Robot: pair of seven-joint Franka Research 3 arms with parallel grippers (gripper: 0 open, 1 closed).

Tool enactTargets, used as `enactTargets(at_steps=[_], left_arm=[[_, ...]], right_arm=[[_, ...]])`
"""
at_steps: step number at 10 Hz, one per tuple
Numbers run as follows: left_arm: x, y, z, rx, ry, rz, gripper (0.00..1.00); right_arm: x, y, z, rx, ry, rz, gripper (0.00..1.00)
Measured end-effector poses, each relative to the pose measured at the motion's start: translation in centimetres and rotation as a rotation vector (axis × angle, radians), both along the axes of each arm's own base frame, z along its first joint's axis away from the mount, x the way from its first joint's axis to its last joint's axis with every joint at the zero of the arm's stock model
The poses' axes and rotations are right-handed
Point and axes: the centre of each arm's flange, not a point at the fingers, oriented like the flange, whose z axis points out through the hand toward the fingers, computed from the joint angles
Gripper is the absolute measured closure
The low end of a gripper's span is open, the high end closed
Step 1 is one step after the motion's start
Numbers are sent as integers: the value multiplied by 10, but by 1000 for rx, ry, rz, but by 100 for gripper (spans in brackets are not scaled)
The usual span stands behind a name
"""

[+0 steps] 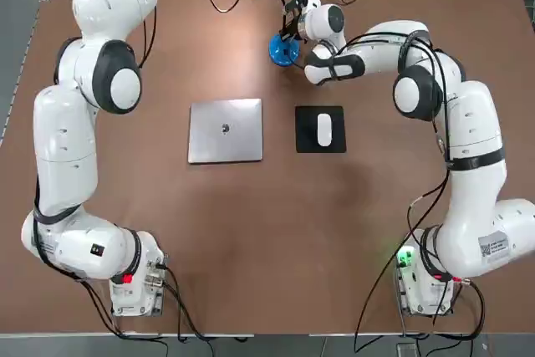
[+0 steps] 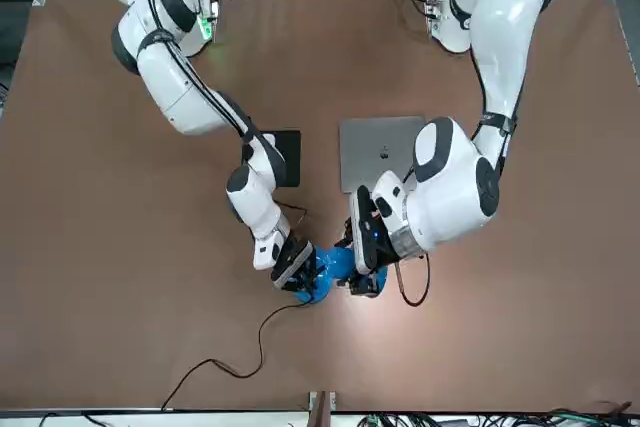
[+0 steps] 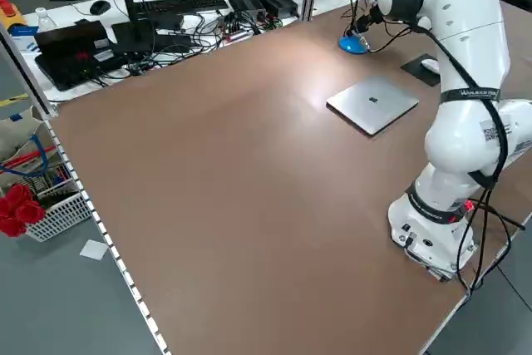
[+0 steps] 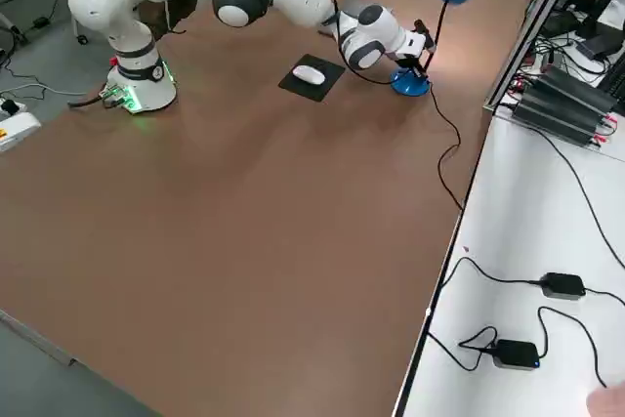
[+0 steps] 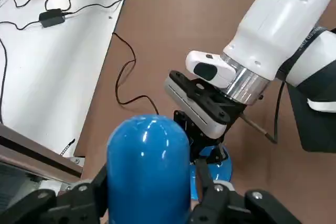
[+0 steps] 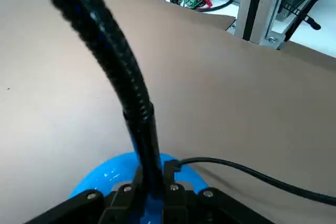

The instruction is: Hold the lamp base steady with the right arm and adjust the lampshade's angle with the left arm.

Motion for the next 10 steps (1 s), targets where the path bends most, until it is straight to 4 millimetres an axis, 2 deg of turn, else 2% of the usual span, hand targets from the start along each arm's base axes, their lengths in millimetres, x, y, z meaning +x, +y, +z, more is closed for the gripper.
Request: enactTargets(at_steps=[2, 3, 10], left_arm=[[0, -1, 1, -1, 1, 3, 37], [0, 0, 1, -3, 10, 15, 43], [1, 1, 0, -22, 113, 134, 44]], right_arm=[[0, 0, 0, 0, -1, 0, 85], [0, 0, 0, 1, -1, 0, 85], [0, 0, 0, 1, -3, 1, 85]])
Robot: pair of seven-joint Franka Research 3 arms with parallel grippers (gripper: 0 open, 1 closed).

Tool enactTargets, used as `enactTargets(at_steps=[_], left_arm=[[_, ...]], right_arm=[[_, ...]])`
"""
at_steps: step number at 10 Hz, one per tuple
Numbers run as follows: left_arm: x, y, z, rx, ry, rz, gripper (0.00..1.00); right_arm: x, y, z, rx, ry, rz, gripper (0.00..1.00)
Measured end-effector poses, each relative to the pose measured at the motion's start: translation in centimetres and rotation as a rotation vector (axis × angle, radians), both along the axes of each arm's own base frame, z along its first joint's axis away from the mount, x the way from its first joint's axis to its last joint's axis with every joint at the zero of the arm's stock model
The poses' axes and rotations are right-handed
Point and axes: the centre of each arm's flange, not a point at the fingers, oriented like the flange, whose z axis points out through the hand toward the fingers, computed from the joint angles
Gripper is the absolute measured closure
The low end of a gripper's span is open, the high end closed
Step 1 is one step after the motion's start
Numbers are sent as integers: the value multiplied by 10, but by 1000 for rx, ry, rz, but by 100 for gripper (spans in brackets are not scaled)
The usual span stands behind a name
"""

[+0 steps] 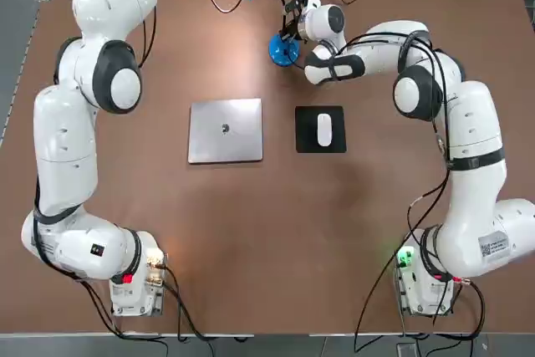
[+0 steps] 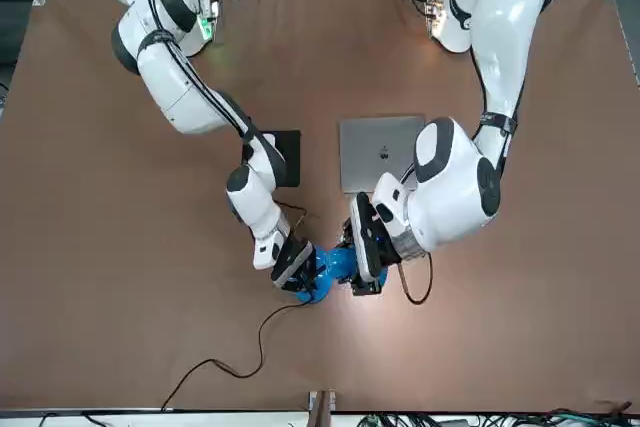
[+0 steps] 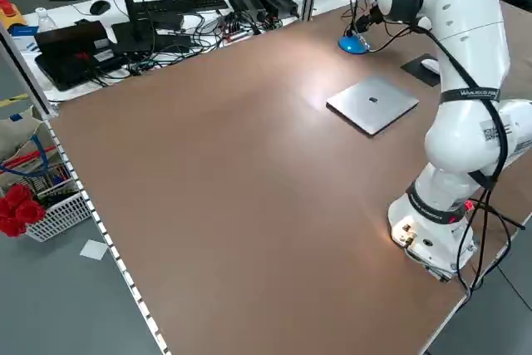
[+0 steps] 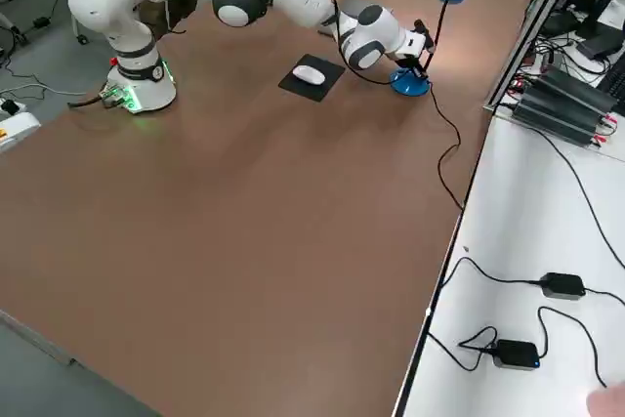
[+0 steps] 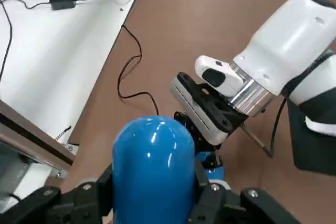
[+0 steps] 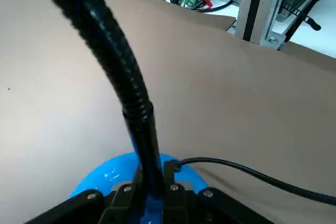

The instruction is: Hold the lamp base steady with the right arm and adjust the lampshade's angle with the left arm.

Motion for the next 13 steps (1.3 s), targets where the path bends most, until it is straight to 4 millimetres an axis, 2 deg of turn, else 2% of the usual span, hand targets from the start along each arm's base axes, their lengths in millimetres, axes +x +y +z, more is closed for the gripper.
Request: enactTargets(at_steps=[13], left_arm=[[3, 7, -8, -106, 377, 360, 44]], right_arm=[[-3, -2, -2, 10, -20, 6, 85]])
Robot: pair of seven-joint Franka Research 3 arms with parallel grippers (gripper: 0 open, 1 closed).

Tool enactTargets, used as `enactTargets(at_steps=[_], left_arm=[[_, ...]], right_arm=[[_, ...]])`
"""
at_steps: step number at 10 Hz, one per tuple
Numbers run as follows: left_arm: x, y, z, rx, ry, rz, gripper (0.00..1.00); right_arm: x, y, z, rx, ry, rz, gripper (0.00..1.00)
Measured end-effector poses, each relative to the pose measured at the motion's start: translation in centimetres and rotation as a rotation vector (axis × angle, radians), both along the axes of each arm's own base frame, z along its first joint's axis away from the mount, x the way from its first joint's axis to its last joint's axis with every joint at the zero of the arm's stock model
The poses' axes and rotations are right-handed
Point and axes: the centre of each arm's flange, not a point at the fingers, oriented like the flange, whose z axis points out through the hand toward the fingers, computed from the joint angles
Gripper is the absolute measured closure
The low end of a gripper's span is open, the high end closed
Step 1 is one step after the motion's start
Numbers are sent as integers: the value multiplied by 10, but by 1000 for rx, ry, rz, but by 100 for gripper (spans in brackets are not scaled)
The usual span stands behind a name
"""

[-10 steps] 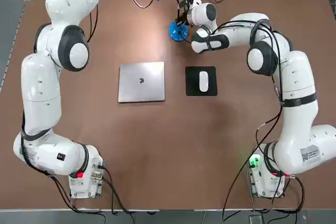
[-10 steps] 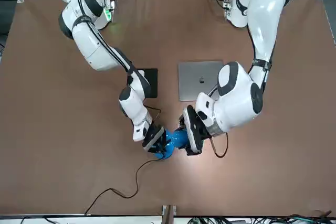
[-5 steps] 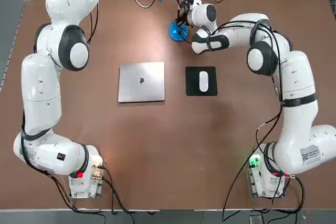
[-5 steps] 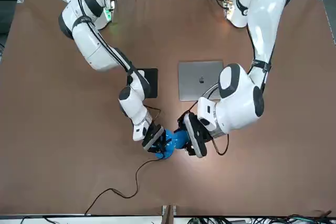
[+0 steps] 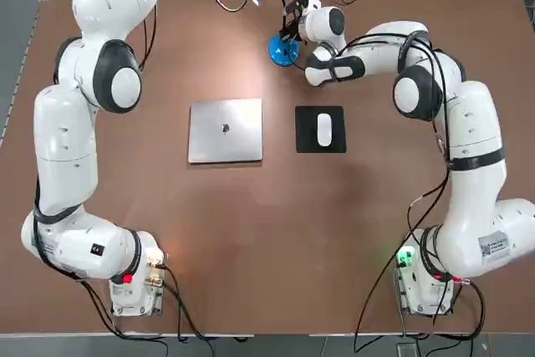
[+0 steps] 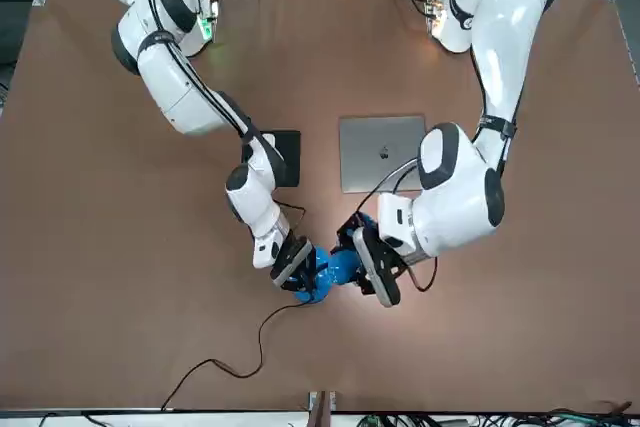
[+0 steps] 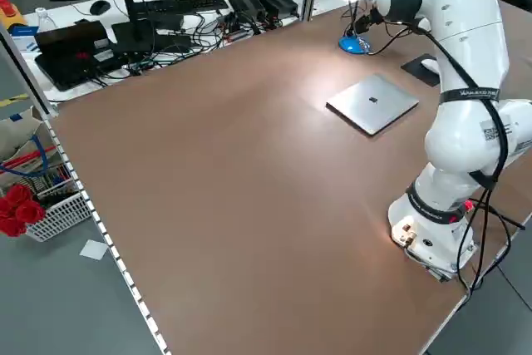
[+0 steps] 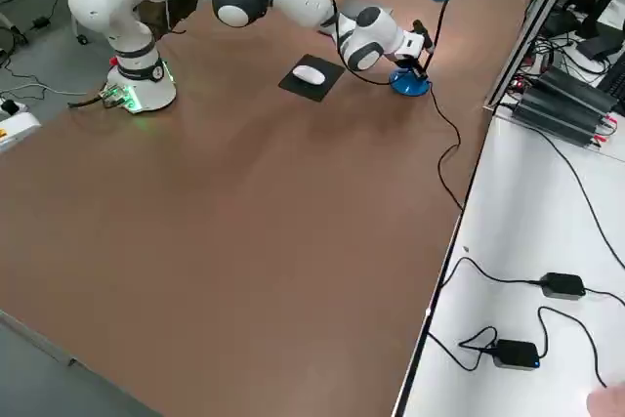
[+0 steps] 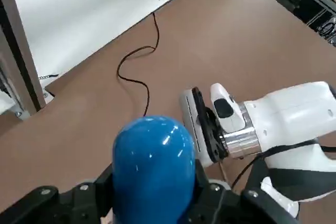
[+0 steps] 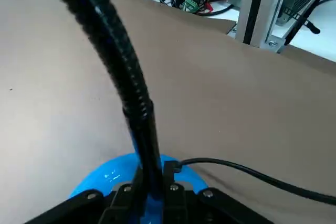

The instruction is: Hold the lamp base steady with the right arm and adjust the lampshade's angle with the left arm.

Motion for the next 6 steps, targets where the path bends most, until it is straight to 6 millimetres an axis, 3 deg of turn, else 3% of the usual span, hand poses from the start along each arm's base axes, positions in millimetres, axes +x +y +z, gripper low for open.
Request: enactTargets(at_steps=[6], left_arm=[[-3, 1, -1, -6, 173, 125, 44]], right_arm=[[-1, 0, 0, -1, -5, 4, 85]])
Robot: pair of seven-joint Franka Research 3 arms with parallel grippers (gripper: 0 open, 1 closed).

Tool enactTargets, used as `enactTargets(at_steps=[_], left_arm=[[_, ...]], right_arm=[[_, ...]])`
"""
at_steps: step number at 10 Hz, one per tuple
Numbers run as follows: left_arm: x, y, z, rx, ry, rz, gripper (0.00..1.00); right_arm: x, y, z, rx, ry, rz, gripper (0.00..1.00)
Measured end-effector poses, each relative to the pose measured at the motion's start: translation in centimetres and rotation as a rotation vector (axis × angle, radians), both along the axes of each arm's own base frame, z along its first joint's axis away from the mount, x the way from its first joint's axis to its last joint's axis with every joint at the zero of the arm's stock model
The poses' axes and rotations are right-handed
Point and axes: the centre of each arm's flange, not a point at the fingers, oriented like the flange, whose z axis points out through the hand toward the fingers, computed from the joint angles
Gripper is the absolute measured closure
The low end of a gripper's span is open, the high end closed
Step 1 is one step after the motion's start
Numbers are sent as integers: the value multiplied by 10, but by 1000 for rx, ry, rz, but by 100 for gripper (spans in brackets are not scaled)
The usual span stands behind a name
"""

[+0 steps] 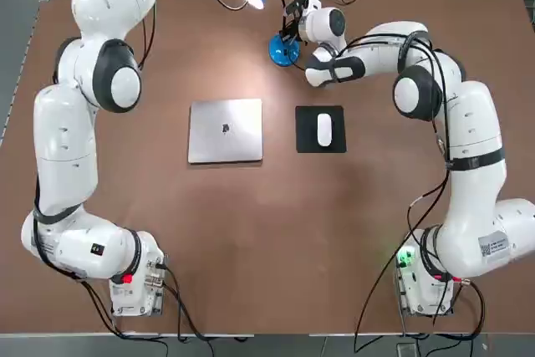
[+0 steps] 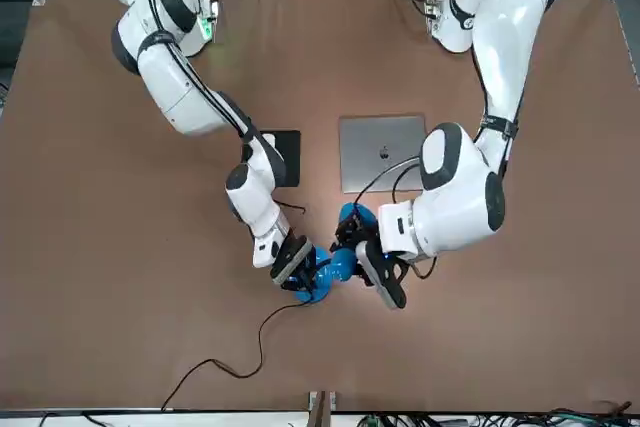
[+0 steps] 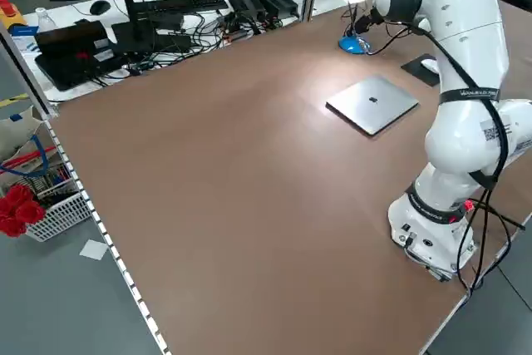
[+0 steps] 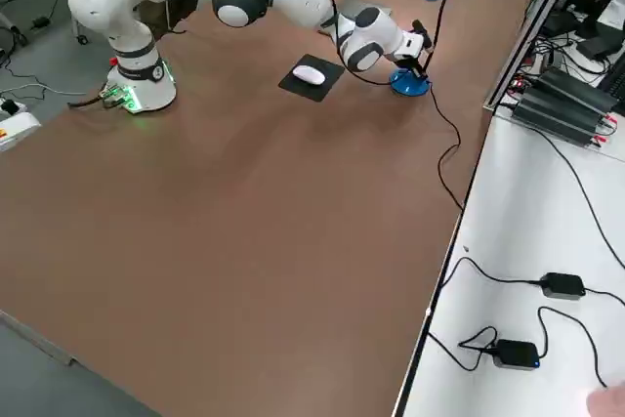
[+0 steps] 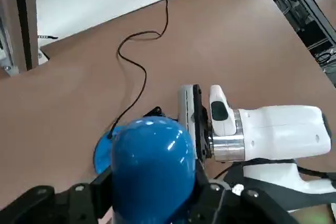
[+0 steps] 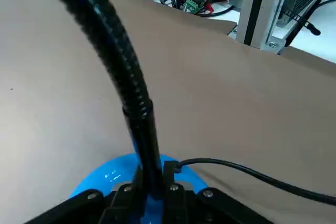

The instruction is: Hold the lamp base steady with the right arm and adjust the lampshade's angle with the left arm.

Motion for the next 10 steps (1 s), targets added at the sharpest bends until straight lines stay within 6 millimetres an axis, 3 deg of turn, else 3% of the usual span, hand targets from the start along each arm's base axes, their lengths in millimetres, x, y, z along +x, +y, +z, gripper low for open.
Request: enactTargets(at_steps=[3, 6, 8, 10], left_arm=[[0, 1, 0, -4, 13, 6, 41], [-6, -4, 9, -38, 62, -3, 1], [-7, 2, 27, -35, 56, -14, 0], [-7, 36, 65, 2, 49, -32, 0]], right_arm=[[0, 0, 0, -1, -1, 1, 85], [0, 0, 0, 0, -1, 0, 85], [0, 0, 0, 1, -1, -1, 85], [1, -1, -1, -1, -2, -2, 83]])
